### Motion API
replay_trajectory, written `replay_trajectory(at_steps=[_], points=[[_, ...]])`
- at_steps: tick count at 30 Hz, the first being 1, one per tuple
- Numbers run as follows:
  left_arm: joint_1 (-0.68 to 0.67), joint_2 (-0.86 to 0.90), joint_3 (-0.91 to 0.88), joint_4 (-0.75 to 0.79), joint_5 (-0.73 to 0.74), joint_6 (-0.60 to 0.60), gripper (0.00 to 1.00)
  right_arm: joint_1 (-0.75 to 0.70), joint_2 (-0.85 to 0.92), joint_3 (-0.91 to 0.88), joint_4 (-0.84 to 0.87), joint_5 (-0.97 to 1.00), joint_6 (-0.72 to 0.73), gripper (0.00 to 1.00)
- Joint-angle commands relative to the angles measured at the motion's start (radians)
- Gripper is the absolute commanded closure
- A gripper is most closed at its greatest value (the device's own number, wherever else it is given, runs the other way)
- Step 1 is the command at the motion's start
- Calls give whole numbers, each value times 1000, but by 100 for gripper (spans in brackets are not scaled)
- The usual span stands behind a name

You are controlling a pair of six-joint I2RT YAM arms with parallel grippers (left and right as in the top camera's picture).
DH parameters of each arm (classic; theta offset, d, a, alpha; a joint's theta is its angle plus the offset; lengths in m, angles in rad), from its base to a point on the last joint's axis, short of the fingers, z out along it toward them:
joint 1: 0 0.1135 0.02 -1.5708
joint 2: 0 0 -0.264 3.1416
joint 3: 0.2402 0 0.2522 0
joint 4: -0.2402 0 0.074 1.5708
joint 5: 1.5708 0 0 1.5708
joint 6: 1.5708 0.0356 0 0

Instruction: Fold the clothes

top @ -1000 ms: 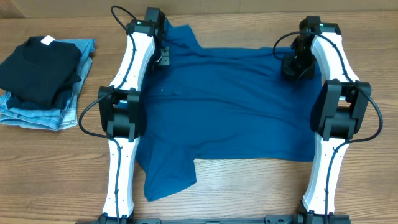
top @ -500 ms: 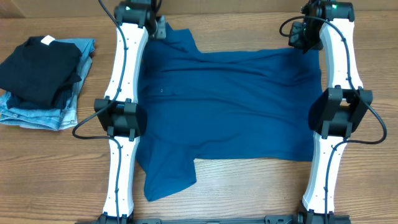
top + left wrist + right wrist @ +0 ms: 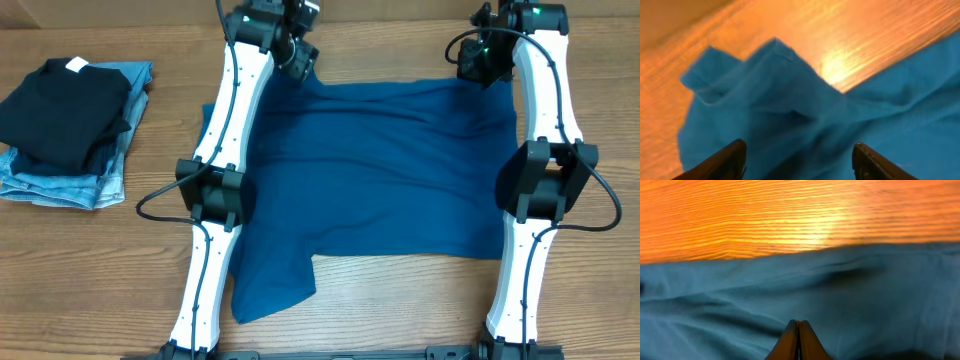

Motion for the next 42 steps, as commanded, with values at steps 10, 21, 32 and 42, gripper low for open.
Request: replay_trajectory(at_steps=[10, 21, 32, 42], points=[[11, -2, -207, -8, 7, -69, 48, 133, -8, -201, 193, -117, -249, 96], [19, 4, -274, -8, 1, -105, 47, 180, -7, -287, 179, -129, -333, 96], [23, 4, -274, -8, 0, -111, 44, 186, -27, -324, 207, -125, -359, 96], [23, 4, -274, -7, 0, -111, 44, 189, -27, -324, 263, -114, -354, 96]])
